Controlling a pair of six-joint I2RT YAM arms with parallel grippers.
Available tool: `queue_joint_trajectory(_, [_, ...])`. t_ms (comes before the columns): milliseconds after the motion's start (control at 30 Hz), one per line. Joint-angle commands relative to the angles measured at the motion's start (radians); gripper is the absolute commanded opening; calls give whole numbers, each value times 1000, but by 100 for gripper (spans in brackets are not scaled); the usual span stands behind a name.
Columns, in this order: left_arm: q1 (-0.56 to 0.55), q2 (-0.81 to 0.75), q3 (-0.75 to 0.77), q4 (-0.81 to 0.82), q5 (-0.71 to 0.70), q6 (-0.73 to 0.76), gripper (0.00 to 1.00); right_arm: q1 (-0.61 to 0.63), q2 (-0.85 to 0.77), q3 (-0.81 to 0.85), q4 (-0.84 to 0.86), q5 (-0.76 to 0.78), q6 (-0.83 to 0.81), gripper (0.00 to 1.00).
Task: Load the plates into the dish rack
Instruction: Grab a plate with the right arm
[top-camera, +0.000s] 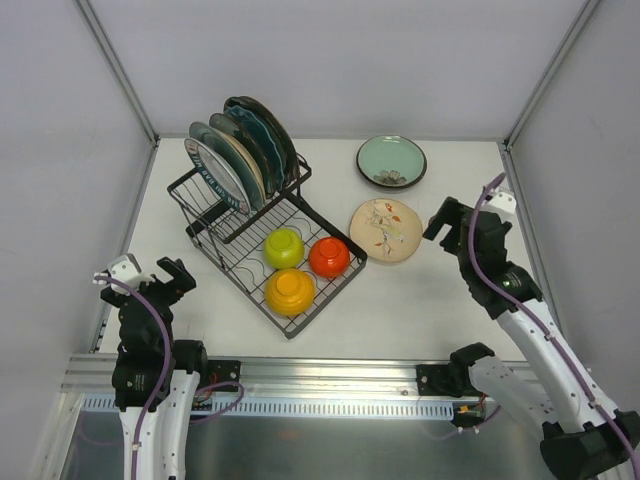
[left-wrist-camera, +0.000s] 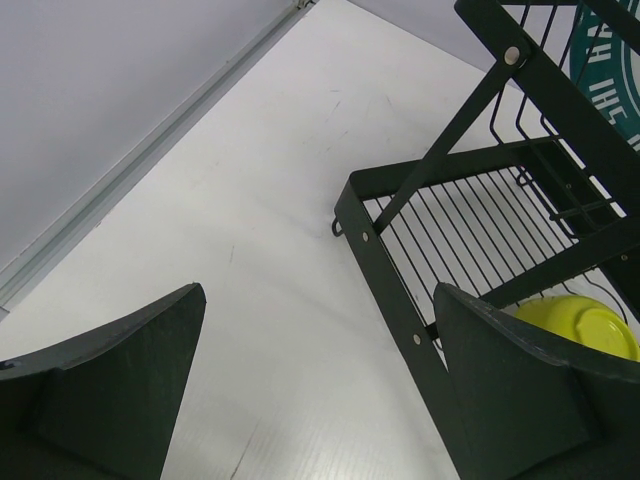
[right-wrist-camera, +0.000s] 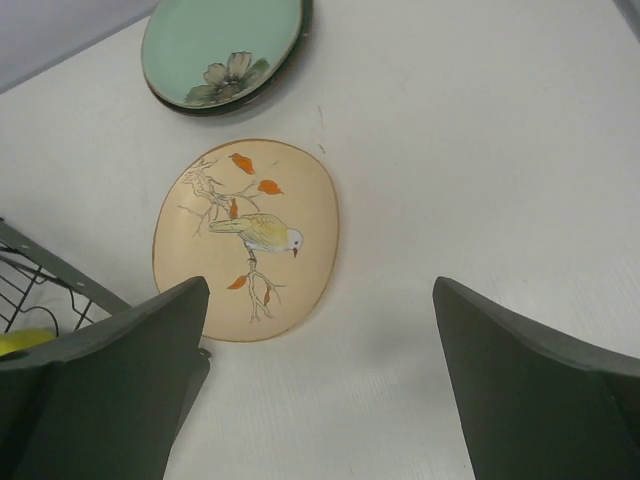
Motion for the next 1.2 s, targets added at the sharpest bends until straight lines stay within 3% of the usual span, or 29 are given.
queue_joint_trajectory(0, [-9, -151, 1, 23, 20, 12, 99, -129, -46, -40, 18, -247, 108, 100])
queue_joint_trajectory(133, [-9, -152, 3, 24, 25, 14, 99, -284, -51, -138, 109, -446, 177, 99])
queue_joint_trajectory(400, [-9, -148, 3, 24, 32, 15, 99, -348, 19, -256, 224, -565, 223, 100])
queue_joint_trajectory(533, [-9, -146, 3, 24, 35, 15, 99, -419, 76, -316, 350, -700, 282, 99])
queue_joint_trajectory(800, [-9, -143, 3, 26, 37, 15, 99, -440, 225, -390, 521, -749, 343, 99])
queue_joint_trajectory(1167, [-9, -139, 1, 29, 43, 15, 99, -442, 496, -417, 781, -824, 406, 83])
